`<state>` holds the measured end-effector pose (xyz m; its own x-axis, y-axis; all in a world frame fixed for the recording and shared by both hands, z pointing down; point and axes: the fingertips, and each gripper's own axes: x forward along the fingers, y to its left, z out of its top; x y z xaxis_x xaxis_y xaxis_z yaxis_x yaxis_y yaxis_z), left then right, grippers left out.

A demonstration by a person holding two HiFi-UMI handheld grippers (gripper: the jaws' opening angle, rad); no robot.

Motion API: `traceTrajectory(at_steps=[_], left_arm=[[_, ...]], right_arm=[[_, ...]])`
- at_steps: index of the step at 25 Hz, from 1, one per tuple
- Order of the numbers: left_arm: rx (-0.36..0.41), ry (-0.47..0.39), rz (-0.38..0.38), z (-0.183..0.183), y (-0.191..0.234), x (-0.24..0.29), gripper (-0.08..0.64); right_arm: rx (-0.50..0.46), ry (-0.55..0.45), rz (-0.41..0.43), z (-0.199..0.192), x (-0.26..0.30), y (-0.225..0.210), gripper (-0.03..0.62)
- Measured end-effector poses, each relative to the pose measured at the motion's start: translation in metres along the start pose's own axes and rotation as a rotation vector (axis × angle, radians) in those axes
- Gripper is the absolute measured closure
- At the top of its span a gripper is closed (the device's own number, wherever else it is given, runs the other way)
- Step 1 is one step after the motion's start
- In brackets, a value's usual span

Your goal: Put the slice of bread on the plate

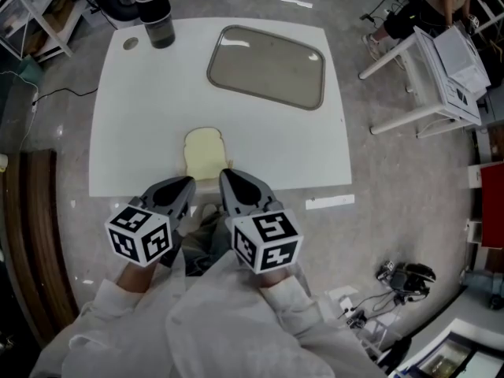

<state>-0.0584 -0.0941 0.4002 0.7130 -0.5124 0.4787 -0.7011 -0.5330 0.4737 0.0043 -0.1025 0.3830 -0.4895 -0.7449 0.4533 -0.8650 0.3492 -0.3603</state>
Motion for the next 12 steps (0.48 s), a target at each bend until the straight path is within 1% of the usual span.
traceTrajectory(at_steps=[3,8,12], left_arm=[[-0.032,-0.014,0.011,0.004,0.004,0.002,0.551],[-0.072,-0.042,0.063,0.008,0.013,-0.001,0.551],[-0.102,-0.028,0.071,0.003,0.019,-0.001,0.551]], right_arm=[[-0.009,0.008,0.013,0.004,0.004,-0.003,0.578],[-0.04,0.037,0.021,0.006,0.006,-0.008,0.578],[-0.035,0.07,0.025,0.0,0.01,-0.015,0.578]])
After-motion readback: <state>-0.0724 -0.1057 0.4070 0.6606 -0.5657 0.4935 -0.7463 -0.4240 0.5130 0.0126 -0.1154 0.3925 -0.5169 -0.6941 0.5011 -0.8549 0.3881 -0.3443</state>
